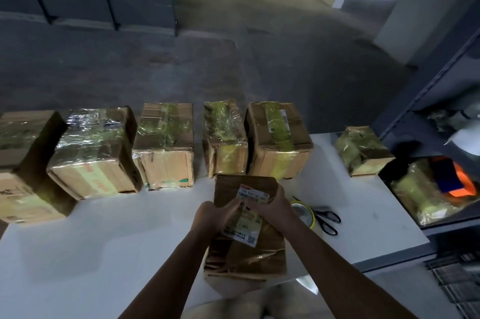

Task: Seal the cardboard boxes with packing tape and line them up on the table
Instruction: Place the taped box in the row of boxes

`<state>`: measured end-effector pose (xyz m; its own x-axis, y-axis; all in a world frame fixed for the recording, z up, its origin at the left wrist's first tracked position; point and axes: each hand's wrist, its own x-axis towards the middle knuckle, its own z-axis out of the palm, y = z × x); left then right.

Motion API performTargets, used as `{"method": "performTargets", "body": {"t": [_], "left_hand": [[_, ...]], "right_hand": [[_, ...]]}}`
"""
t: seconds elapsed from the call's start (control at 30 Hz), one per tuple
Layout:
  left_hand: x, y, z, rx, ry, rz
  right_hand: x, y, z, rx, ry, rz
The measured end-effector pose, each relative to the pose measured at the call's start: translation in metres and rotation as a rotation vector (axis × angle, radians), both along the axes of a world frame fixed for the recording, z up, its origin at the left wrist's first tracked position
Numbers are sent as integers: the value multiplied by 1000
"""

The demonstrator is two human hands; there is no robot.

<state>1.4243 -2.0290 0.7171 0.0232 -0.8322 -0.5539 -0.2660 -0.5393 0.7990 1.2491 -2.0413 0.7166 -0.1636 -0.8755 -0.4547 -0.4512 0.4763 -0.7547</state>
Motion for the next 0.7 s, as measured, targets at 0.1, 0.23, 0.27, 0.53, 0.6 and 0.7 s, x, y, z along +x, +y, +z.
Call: {"method": "performTargets", "body": {"t": [0.1, 0.23, 0.27, 0.53, 0.6, 0.7], "left_hand": [[-3, 3, 7, -6, 6, -2], [-11, 6, 27, -54, 53, -21], [-13, 4, 33, -76, 47, -15], [-31, -27, 107, -172, -125, 44], [-40, -31, 126, -236, -151, 53], [-55, -34, 150, -360, -178, 40]], "right_hand": [[-4, -6, 2, 26, -2, 20], [-13, -24, 23, 140, -14, 139], [-14, -30, 33, 149, 3, 171], [-49, -70, 107, 43, 62, 425], [-61, -77, 122, 9, -26, 458], [-79, -93, 136, -102, -72, 526]]}}
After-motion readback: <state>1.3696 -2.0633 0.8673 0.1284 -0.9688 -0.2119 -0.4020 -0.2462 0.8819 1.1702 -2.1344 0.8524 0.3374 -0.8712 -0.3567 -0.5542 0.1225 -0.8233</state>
